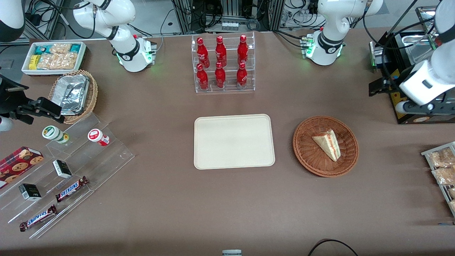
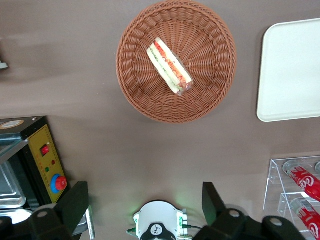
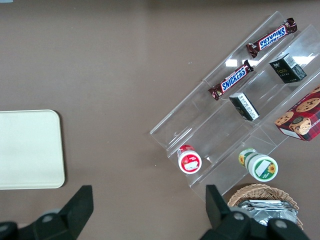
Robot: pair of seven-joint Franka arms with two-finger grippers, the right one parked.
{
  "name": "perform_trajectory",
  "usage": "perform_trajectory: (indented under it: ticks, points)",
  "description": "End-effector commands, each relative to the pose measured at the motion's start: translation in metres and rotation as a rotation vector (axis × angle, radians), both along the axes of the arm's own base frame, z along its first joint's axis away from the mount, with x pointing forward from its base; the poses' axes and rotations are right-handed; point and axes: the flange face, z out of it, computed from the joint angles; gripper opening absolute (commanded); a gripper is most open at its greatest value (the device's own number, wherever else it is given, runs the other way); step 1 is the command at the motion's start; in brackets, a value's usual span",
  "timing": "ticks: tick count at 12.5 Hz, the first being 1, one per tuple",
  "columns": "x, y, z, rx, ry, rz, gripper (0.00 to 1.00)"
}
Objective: Place sandwich from basket to tray
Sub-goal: 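Move the left gripper over the wrapped sandwich in the wicker basket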
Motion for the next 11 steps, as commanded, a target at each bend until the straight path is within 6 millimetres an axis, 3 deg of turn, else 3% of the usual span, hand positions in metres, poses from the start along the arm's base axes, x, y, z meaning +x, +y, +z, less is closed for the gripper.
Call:
perform_trajectory:
  ticks: [1,7,11]
  points:
    - [0.003,-0.014,-0.05,-0.005,0.016,-0.022,1.0]
    - [-0.003,-0.027,-0.164,-0.014,-0.073,-0.049,1.0]
    - [-0.018,-0.026,-0.224,-0.025,-0.166,-0.045,1.0]
